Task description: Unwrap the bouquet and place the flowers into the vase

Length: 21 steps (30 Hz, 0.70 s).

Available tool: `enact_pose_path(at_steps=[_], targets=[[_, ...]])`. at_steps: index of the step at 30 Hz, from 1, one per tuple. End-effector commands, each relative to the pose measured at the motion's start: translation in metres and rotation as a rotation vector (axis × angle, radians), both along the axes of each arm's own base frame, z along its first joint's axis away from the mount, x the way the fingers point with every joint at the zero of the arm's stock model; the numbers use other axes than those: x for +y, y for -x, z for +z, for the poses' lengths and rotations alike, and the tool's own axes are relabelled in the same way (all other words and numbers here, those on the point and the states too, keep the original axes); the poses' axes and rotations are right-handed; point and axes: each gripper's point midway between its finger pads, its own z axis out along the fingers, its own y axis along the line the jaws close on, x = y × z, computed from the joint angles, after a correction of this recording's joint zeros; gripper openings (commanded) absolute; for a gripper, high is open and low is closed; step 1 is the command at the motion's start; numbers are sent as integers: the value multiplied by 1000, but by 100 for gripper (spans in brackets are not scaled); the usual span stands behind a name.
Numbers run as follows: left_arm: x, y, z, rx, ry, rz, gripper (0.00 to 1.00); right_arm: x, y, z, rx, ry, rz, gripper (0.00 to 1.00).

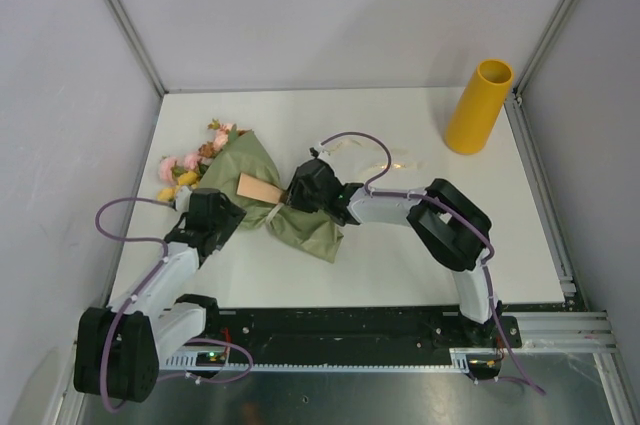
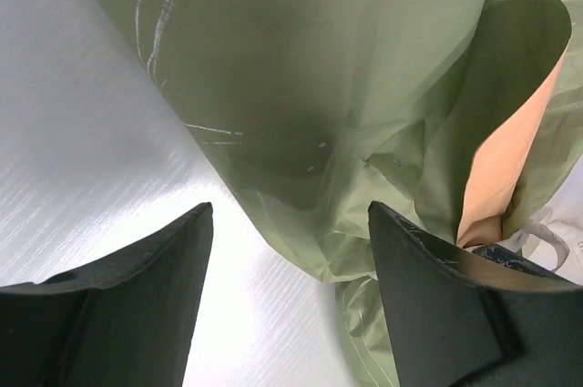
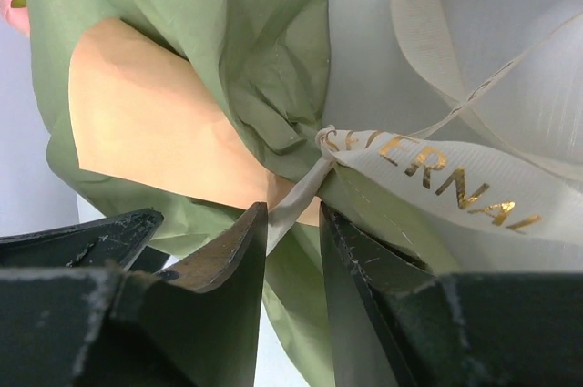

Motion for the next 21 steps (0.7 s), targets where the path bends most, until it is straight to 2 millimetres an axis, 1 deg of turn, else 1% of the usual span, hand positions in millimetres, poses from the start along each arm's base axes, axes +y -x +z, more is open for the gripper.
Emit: enact_pose_path(at_steps=[1, 9, 12, 13, 15, 16, 18, 19, 20, 21], targets=[[8, -11, 5, -39, -29, 30, 73, 10, -20, 18, -49, -72, -12, 35], [7, -15, 3, -33, -33, 18, 69, 16, -24, 23, -71, -122, 44, 34], [6, -15, 3, -37, -29, 13, 62, 17, -26, 24, -75, -131, 53, 32], [5, -15, 3, -41, -28, 11, 59, 18, -26, 25, -81, -136, 57, 29], [5, -15, 4, -49, -29, 9, 50, 18, -27, 27, -92, -141, 62, 19], [6, -15, 4, -54, -30, 13, 43, 20, -25, 30, -95, -147, 78, 12], [8, -15, 6, -67, -35, 22, 24, 21, -23, 36, -106, -150, 97, 4], [10, -15, 6, -73, -38, 29, 12, 20, -22, 40, -112, -150, 104, 2], [11, -14, 6, -75, -40, 35, 6, 20, -22, 42, -116, -149, 108, 1], [12, -14, 5, -76, -44, 42, 3, 19, -21, 47, -122, -150, 112, 0]])
